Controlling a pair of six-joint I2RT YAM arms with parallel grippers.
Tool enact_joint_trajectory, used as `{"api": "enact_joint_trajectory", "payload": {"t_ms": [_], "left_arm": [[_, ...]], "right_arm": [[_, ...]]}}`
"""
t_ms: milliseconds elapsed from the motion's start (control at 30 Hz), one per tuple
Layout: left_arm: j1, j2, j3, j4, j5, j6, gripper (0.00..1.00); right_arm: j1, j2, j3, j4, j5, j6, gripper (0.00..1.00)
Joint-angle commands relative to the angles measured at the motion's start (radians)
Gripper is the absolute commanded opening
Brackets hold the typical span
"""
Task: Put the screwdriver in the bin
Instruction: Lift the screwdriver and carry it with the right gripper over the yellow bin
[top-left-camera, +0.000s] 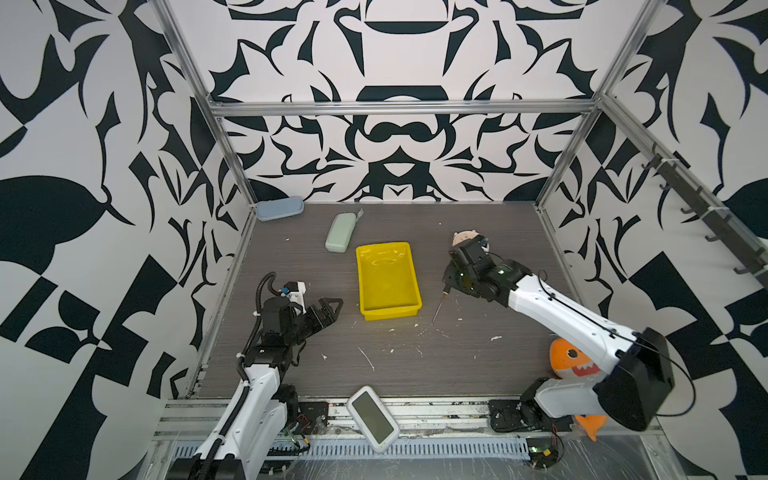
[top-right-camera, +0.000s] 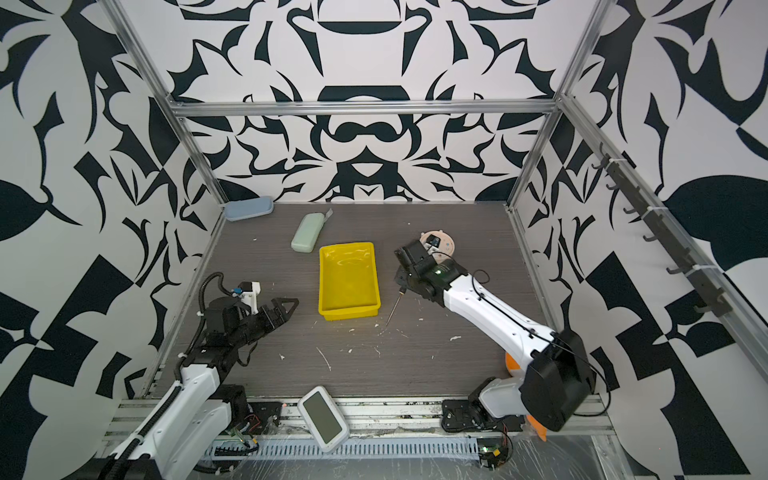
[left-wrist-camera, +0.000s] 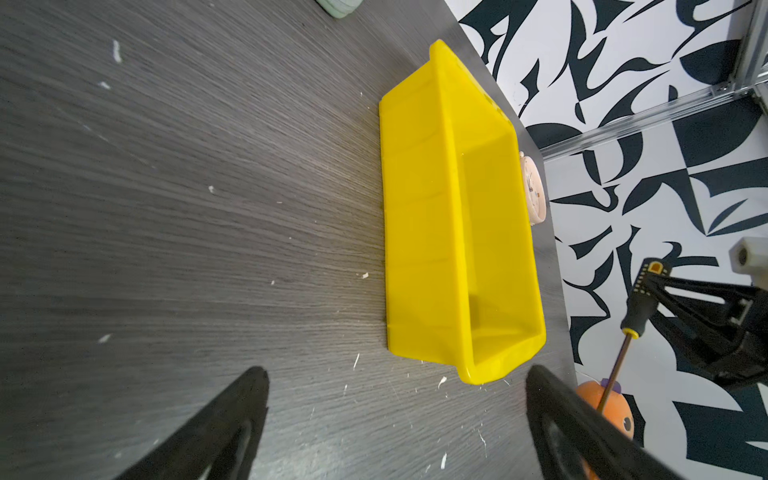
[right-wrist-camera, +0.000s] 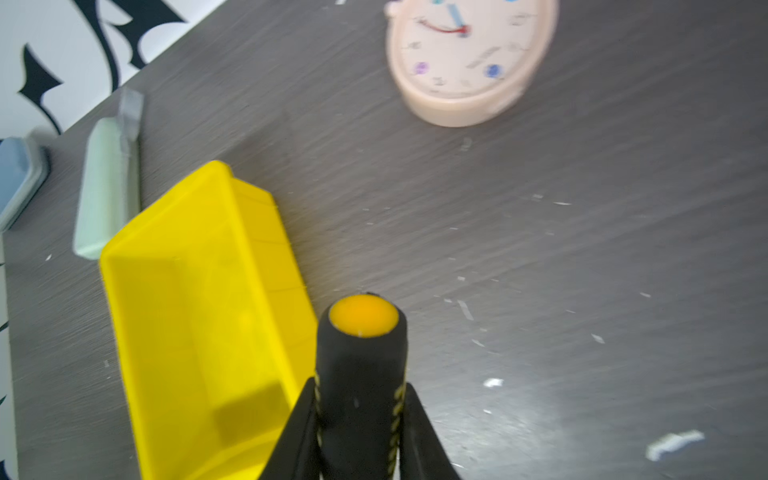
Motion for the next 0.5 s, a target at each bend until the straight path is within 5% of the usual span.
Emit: {"api": "enact_joint_trajectory", "payload": {"t_ms": [0,467], "left_arm": [[-0.003,-0.028,0.007,-0.019,0.006,-0.005,0.99],[-0.003,-0.061,0.001,-0.038,-0.011,-0.008,0.99]], "right_arm": [[0.041,0.083,0.112,0.020,0.003,0.002,0.00],[0.076,0.475,0.444,0.057,-0.103,0.118,0.00]]}}
